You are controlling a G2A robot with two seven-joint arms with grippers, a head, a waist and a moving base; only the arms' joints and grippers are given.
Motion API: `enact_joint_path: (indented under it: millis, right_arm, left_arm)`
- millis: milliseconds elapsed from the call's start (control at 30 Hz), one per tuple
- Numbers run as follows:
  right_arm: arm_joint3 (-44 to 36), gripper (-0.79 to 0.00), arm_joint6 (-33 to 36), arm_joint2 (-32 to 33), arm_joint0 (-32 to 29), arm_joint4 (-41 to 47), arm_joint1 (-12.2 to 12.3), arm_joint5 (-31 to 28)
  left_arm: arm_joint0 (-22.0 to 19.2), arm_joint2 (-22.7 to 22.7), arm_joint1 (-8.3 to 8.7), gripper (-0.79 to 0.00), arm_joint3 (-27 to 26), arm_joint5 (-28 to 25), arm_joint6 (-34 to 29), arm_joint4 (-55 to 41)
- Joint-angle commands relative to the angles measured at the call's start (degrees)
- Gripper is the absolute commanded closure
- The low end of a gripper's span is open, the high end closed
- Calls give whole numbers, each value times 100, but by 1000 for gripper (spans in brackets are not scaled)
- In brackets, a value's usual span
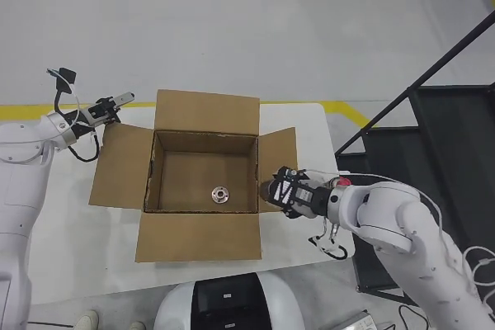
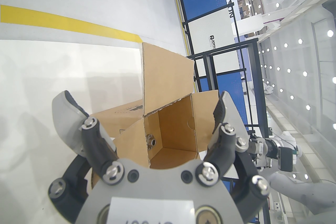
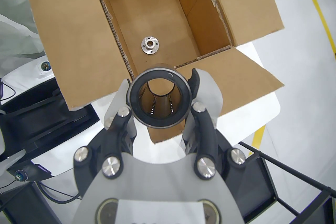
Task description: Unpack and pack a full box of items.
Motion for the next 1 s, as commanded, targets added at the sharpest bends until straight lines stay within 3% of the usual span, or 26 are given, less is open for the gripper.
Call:
enact_joint_path:
  millis: [0, 167, 833, 967]
  right_arm:
    - [166, 0, 74, -277, 348, 163, -34, 82]
    - [479, 0, 256, -760, 963, 507, -108, 226]
    - [479, 0, 256, -760, 963, 507, -108, 226]
    - [817, 0, -236, -856, 1204, 387, -153, 325]
  left_arm:
    - [0, 0, 0, -785, 0, 0, 0, -3]
    - [0, 0, 0, -785, 0, 0, 0, -3]
    - [0, 0, 0, -785, 0, 0, 0, -3]
    - [0, 0, 0, -785, 0, 0, 0, -3]
